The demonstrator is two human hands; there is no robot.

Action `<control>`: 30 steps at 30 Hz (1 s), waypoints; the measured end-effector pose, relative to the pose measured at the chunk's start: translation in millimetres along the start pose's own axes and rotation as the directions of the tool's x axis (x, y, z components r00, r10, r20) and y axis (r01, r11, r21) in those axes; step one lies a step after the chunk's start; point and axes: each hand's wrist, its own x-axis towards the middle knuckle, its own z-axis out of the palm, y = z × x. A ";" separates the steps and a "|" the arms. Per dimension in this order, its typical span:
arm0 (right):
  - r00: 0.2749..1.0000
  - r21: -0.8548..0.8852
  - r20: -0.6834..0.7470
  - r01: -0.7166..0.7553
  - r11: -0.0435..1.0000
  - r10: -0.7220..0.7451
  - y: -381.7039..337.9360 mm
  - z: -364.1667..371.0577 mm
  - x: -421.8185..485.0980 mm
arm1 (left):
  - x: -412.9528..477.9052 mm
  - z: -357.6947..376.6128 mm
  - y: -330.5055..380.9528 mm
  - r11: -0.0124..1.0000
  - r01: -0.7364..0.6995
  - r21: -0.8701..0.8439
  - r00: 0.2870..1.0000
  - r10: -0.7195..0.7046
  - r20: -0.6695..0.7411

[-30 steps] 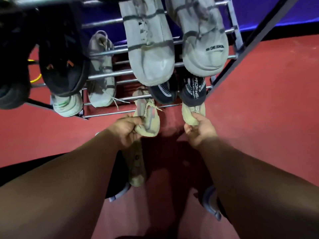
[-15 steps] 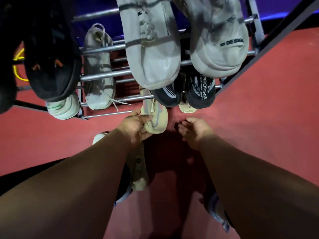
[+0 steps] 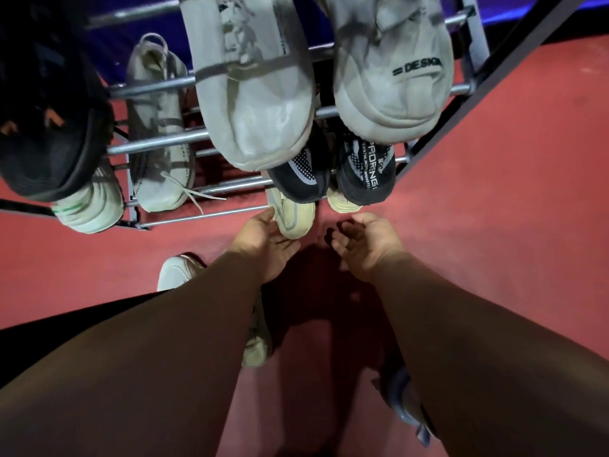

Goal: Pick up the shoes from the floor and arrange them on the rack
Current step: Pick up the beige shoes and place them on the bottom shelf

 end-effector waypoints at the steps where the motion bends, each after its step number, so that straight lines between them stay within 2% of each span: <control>1: 1.000 0.029 0.000 0.003 1.000 -0.003 -0.5 -0.3 0.4 | 1.4 1.4 0.5 1.000 -0.010 -0.002 1.000 0.010 -0.008; 7: 0.998 0.124 0.009 0.061 0.990 -0.062 -9.7 5.2 -5.2 | 9.2 10.9 -0.8 0.985 -0.123 -0.122 0.991 0.117 -0.058; 15: 0.997 0.128 -0.021 0.073 0.989 -0.071 -12.2 7.8 -8.1 | 13.2 17.9 9.9 0.972 -0.143 -0.186 0.990 0.143 -0.013; 19: 0.997 0.133 -0.029 0.078 0.988 -0.074 -16.8 7.1 -11.1 | 6.6 16.5 8.2 0.986 -0.113 -0.124 0.993 0.116 0.012; 22: 0.996 0.092 -0.034 0.091 0.992 -0.088 -15.8 5.5 -8.9 | -2.8 14.4 7.4 0.993 -0.114 -0.018 0.993 0.113 -0.033; 24: 0.994 -0.022 -0.076 0.072 0.997 -0.074 -7.9 4.1 -6.1 | -14.2 10.3 6.2 0.990 -0.114 0.088 0.992 0.119 -0.049; 25: 0.993 -0.161 -0.100 0.050 0.986 -0.067 -3.1 4.5 -9.3 | -21.8 7.8 5.7 0.977 -0.115 0.178 0.991 0.125 -0.046; 27: 0.990 -0.507 -0.111 0.016 0.862 -0.083 7.0 5.4 -21.3 | -39.1 0.8 8.2 0.885 -0.118 0.450 0.985 0.163 -0.062; 28: 0.989 -0.645 -0.095 0.024 0.764 -0.111 11.9 6.2 -29.7 | -48.0 -4.0 10.9 0.771 -0.125 0.625 0.977 0.207 -0.060; 30: 0.974 -0.838 -0.016 0.110 0.535 -0.224 19.1 6.3 -45.6 | -66.9 -16.2 17.9 0.415 -0.143 0.898 0.961 0.277 0.025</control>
